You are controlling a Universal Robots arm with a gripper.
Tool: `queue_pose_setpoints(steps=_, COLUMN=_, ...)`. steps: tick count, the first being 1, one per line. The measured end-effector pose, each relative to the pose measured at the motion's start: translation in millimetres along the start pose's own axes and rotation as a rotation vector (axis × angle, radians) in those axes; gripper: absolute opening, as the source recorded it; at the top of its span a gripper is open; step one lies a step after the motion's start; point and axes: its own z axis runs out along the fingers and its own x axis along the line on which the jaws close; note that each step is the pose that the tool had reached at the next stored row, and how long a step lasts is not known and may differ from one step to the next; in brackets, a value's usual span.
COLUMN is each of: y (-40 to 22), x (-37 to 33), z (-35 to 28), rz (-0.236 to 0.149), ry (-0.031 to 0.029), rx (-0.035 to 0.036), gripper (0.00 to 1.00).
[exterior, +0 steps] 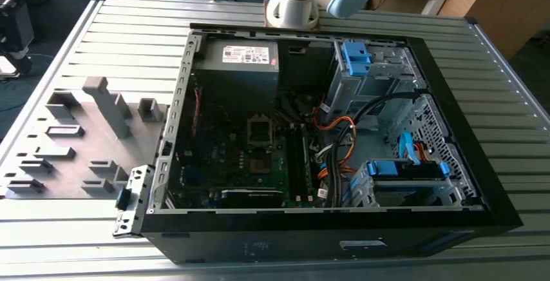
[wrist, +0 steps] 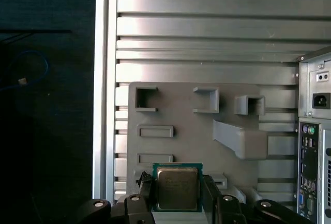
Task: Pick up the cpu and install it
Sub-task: 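Pick up the cpu and move it towards the insertion slot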
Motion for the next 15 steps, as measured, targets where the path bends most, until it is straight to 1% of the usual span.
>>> queue_pose_setpoints(steps=5, y=-0.4, x=-11.8, z=0.1, rz=0.000, ry=0.0000, rx=0.0000, gripper=0.47)
queue_pose_setpoints(steps=7, y=-0.4, x=-15.6, z=0.1, rz=0.000, ry=0.0001, rx=0.0000, gripper=0.47)
queue_pose_setpoints(steps=12, y=-0.4, x=-22.6, z=0.2, rz=0.000, ry=-0.0001, rx=0.0000, gripper=0.47)
queue_pose_setpoints(steps=15, y=-0.4, x=-24.2, z=0.2, rz=0.000, ry=-0.0001, rx=0.0000, gripper=0.47)
